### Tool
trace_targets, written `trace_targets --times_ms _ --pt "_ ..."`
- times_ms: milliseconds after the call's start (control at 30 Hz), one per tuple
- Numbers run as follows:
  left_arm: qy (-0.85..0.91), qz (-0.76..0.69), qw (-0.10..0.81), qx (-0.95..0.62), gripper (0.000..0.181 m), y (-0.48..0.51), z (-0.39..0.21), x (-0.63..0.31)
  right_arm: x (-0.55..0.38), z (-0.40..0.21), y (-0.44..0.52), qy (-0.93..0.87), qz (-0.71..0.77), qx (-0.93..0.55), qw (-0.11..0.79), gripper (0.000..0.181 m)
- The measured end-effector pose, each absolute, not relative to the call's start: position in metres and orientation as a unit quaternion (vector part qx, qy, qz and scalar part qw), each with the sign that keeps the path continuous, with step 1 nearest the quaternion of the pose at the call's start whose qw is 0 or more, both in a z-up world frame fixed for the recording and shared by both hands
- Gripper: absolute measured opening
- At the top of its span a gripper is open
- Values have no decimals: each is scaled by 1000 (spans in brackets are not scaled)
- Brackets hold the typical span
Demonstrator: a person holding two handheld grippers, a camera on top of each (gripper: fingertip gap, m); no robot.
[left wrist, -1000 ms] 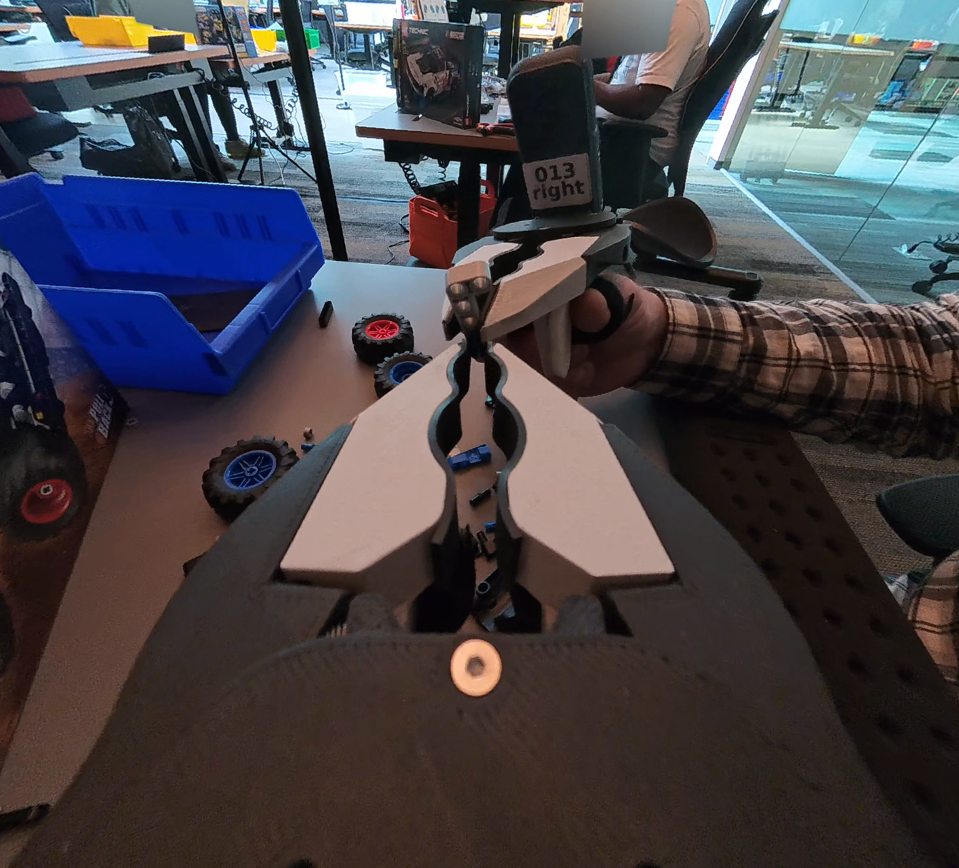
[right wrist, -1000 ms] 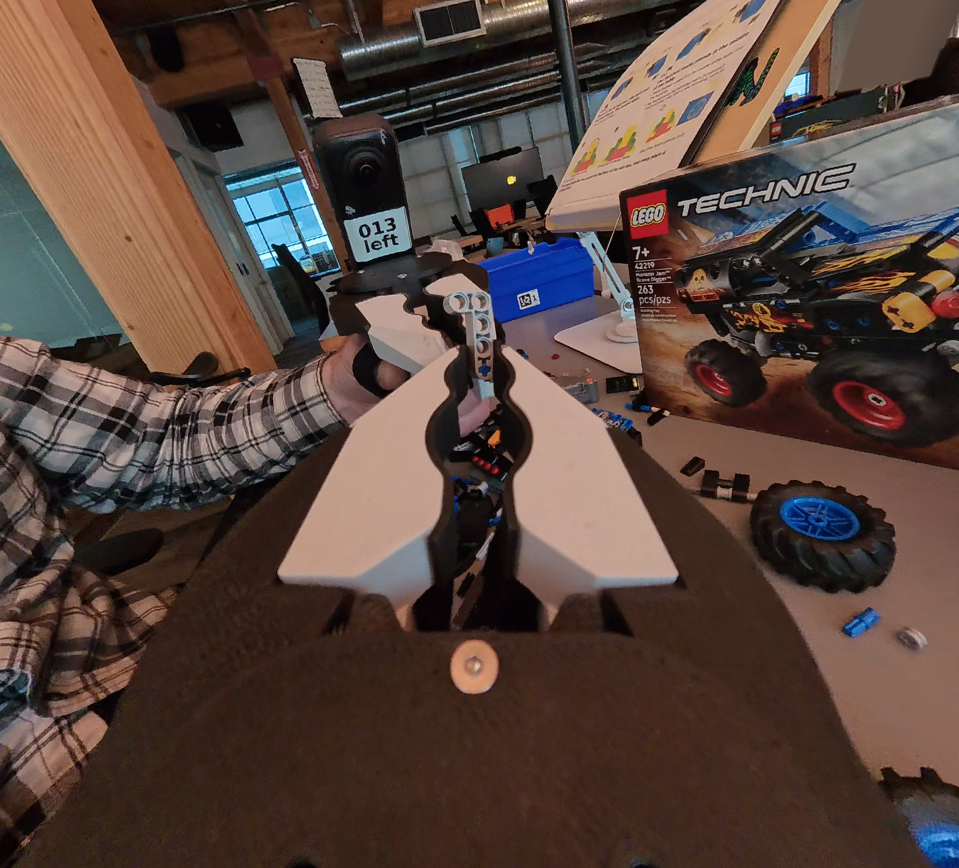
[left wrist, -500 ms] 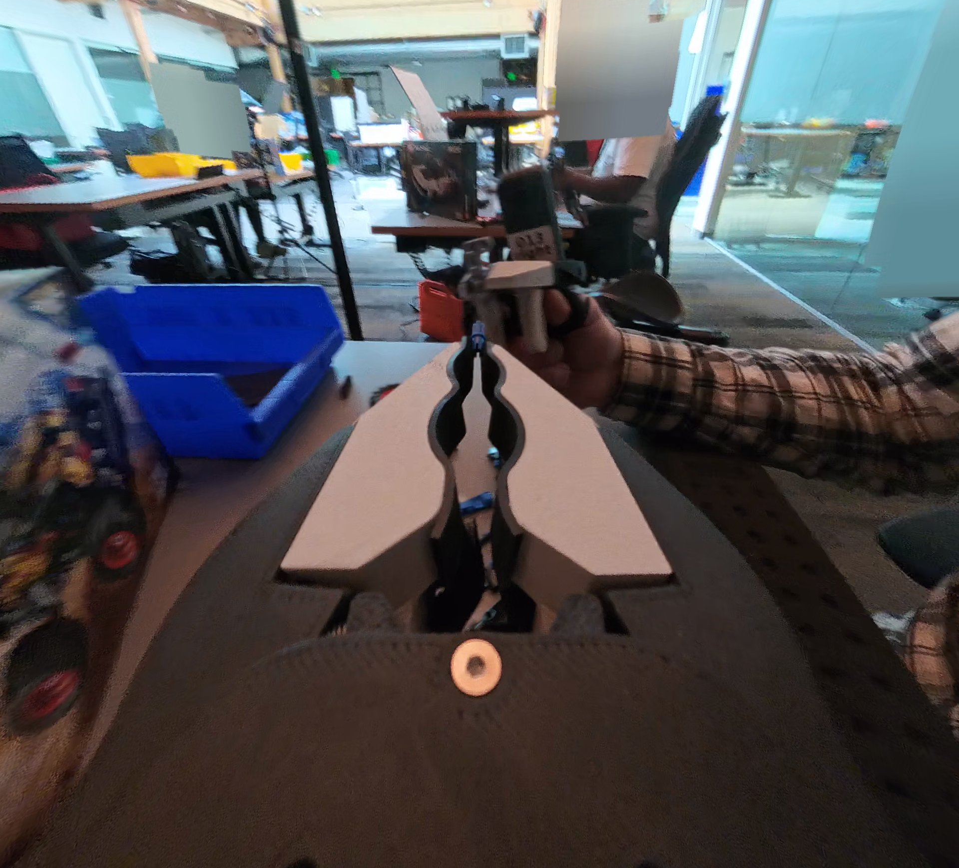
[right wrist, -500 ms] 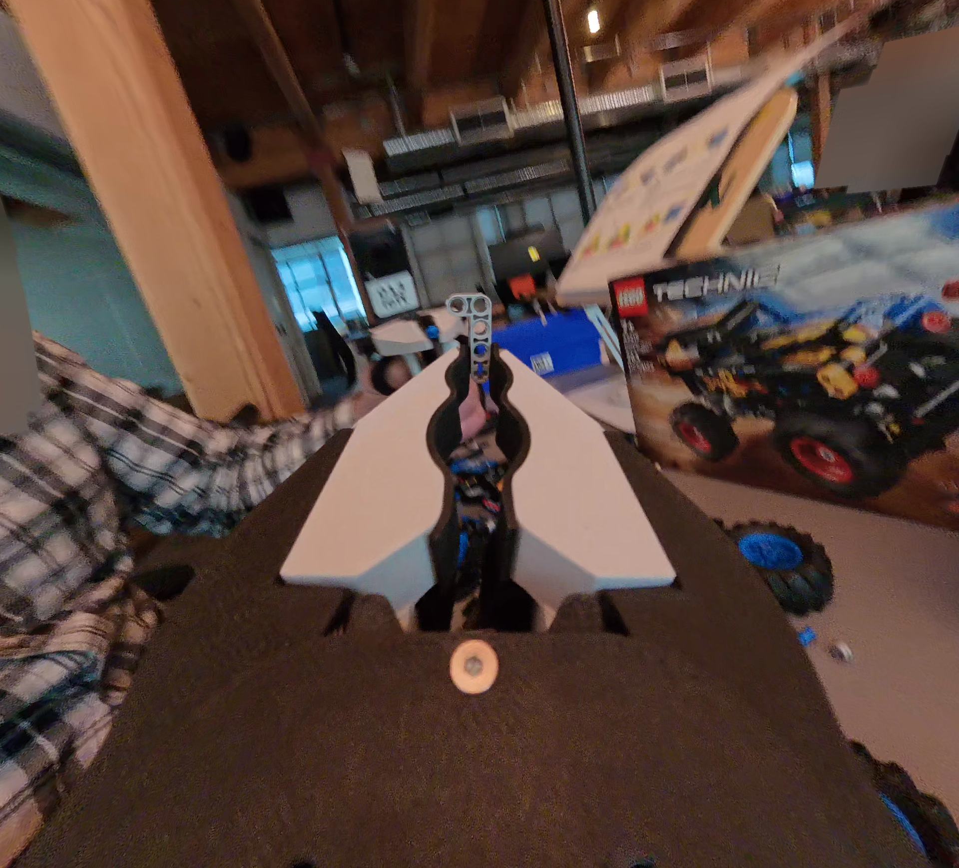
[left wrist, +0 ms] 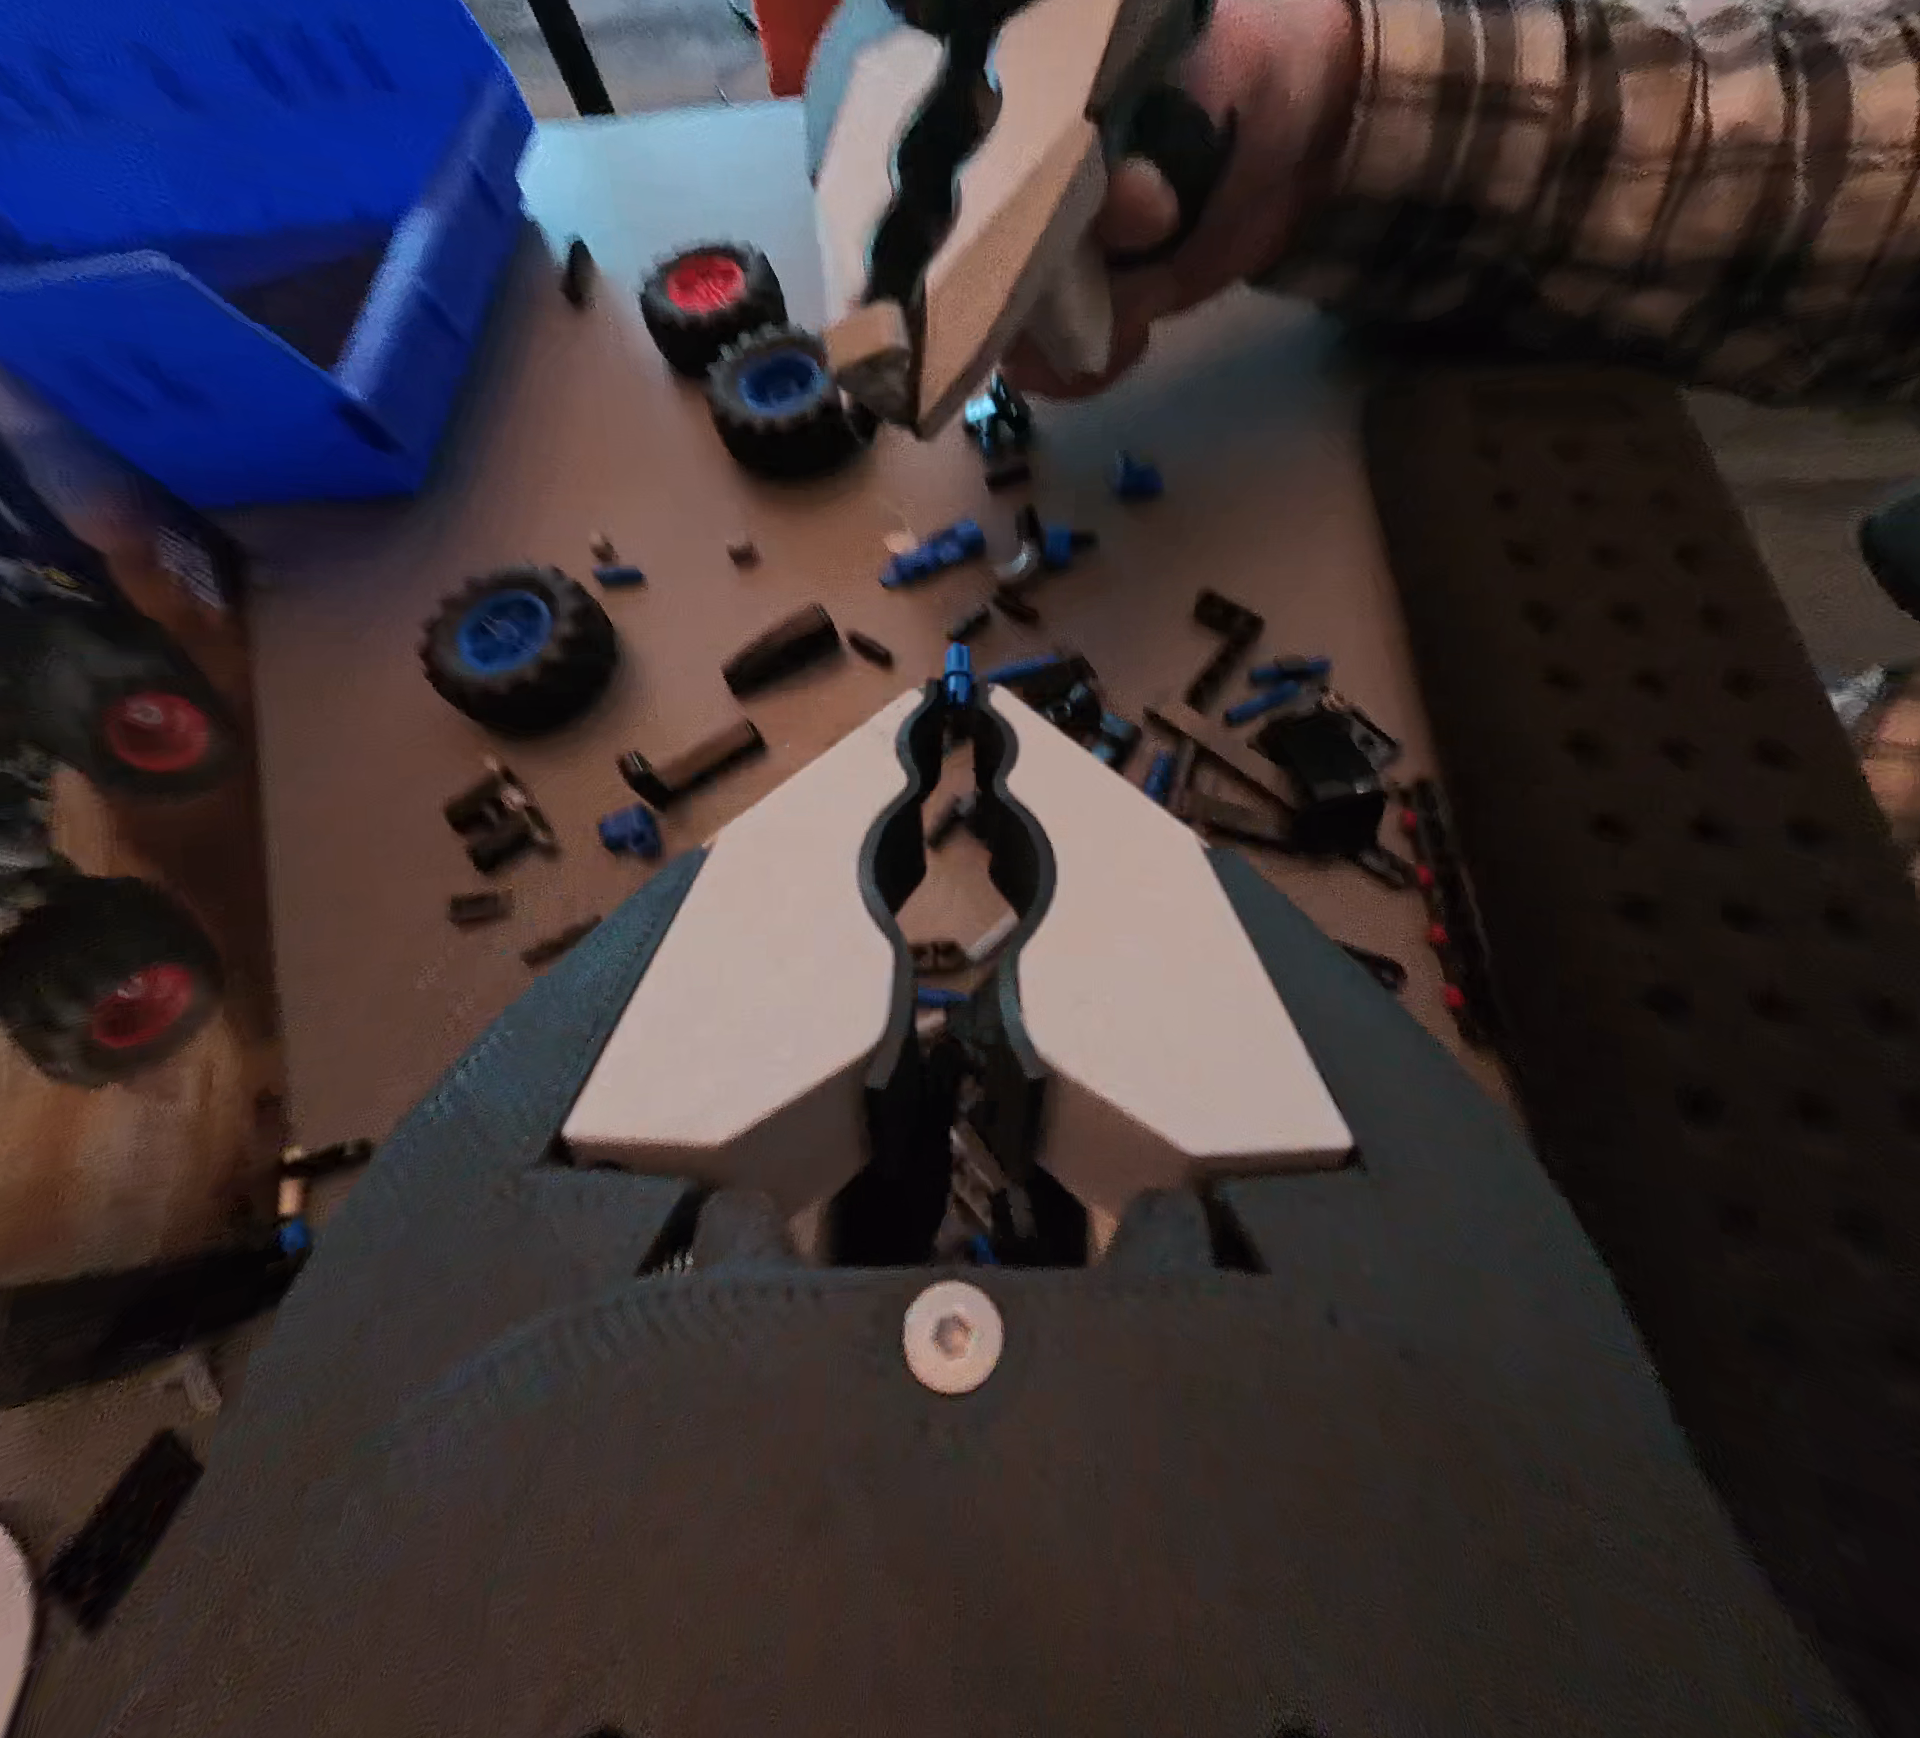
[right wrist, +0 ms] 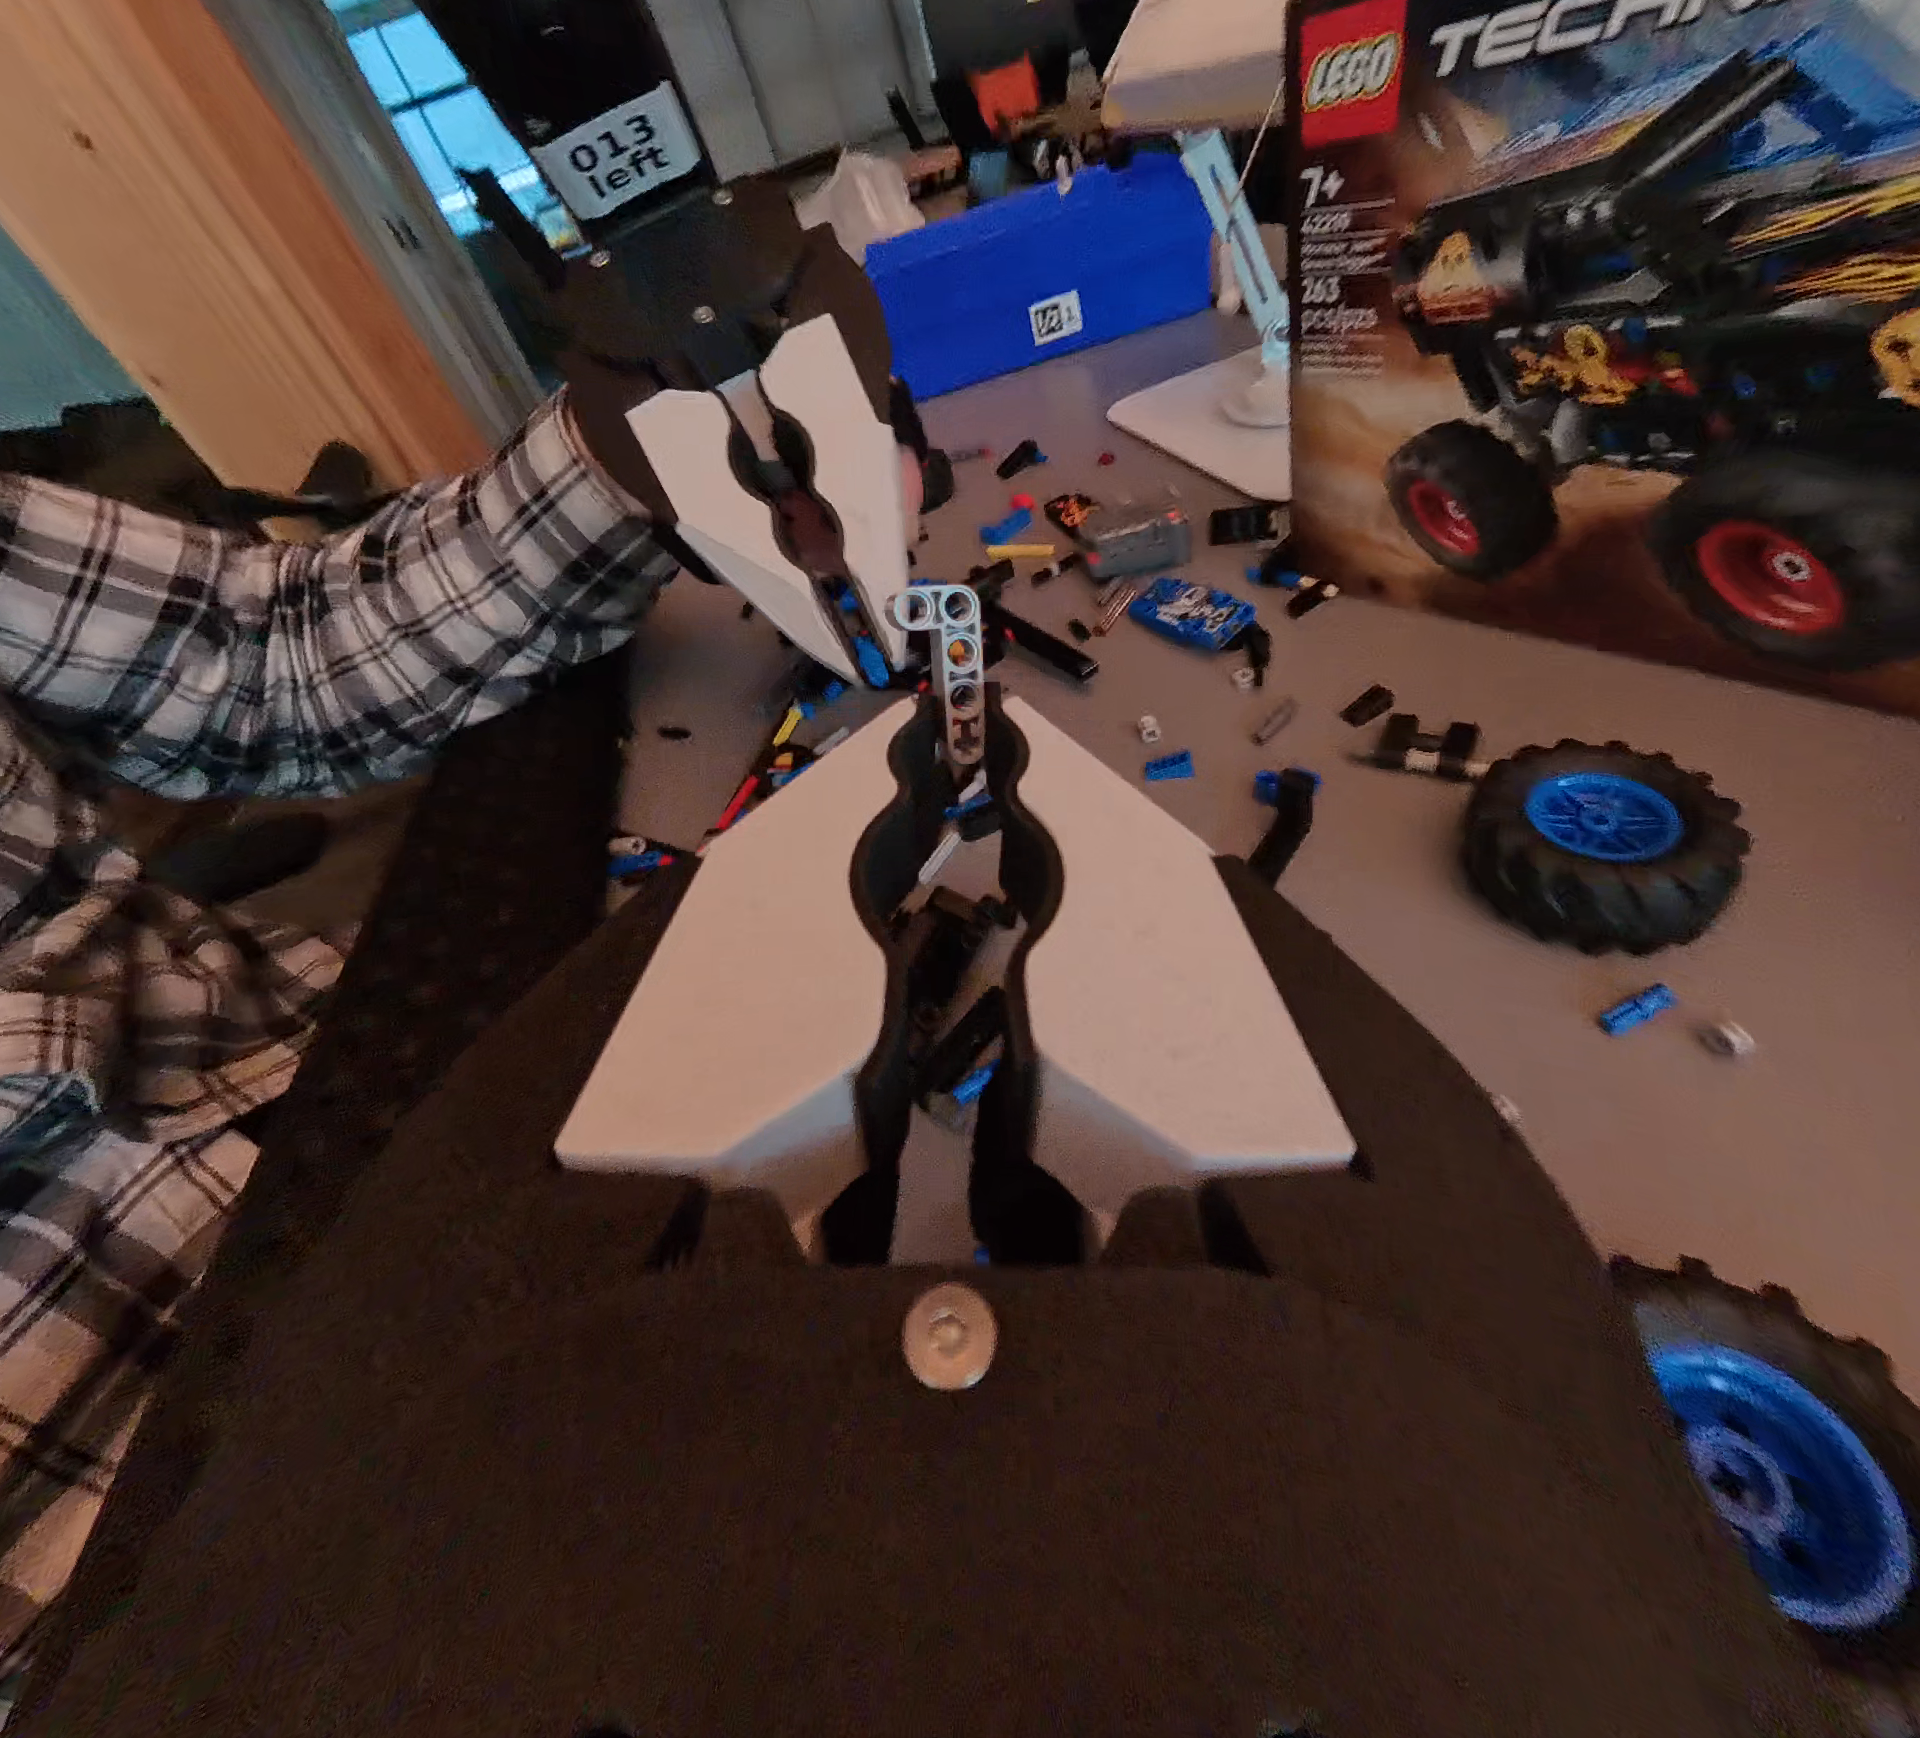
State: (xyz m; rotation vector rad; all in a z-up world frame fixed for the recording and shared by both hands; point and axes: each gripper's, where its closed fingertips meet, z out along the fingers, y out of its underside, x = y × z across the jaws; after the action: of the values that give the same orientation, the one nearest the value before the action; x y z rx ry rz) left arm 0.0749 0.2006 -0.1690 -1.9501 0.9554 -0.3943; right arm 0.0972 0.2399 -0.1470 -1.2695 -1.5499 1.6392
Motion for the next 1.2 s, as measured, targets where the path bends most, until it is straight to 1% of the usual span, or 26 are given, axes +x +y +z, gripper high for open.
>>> trace_targets --times_ms 33,67,200,267,333,400,533,667,767,833,900,1033,1100,1200 --pt "390 -149 433 -799 5 198 -178 70 97 -150 235 -586 605 -470 264 7" --pt "391 -126 419 -810 13 197 -186 62 96 -157 231 -603 591 -472 254 7" --pt "377 -104 398 -830 28 189 -198 44 91 -209 227 -684 467 -507 238 7" --pt "367 -82 390 -840 40 183 -200 29 89 -224 224 -708 428 -510 235 14" --pt "357 -68 389 -846 42 174 -197 15 86 -227 218 -718 419 -503 235 21" --pt "347 -46 390 -852 42 163 -193 -2 85 -229 216 -723 411 -502 235 25" --pt "323 -16 377 -868 33 135 -192 -34 83 -218 223 -704 426 -508 255 28" --pt "312 -21 362 -878 35 125 -208 -43 82 -211 229 -696 426 -506 279 27" --pt "333 -4 327 -884 34 128 -228 -39 82 -216 229 -702 417 -506 277 26" --pt "345 0 308 -887 29 134 -242 -33 82 -216 225 -709 417 -498 277 25" --pt "352 34 293 -888 16 140 -254 -39 81 -216 223 -713 412 -492 281 23" --pt "339 32 304 -890 14 142 -252 -43 79 -216 220 -719 406 -484 289 23" --pt "322 10 332 -886 14 145 -245 -41 78 -214 218 -720 407 -480 292 23" --pt "310 4 350 -884 14 148 -236 -43 72 -203 208 -721 416 -452 320 25"
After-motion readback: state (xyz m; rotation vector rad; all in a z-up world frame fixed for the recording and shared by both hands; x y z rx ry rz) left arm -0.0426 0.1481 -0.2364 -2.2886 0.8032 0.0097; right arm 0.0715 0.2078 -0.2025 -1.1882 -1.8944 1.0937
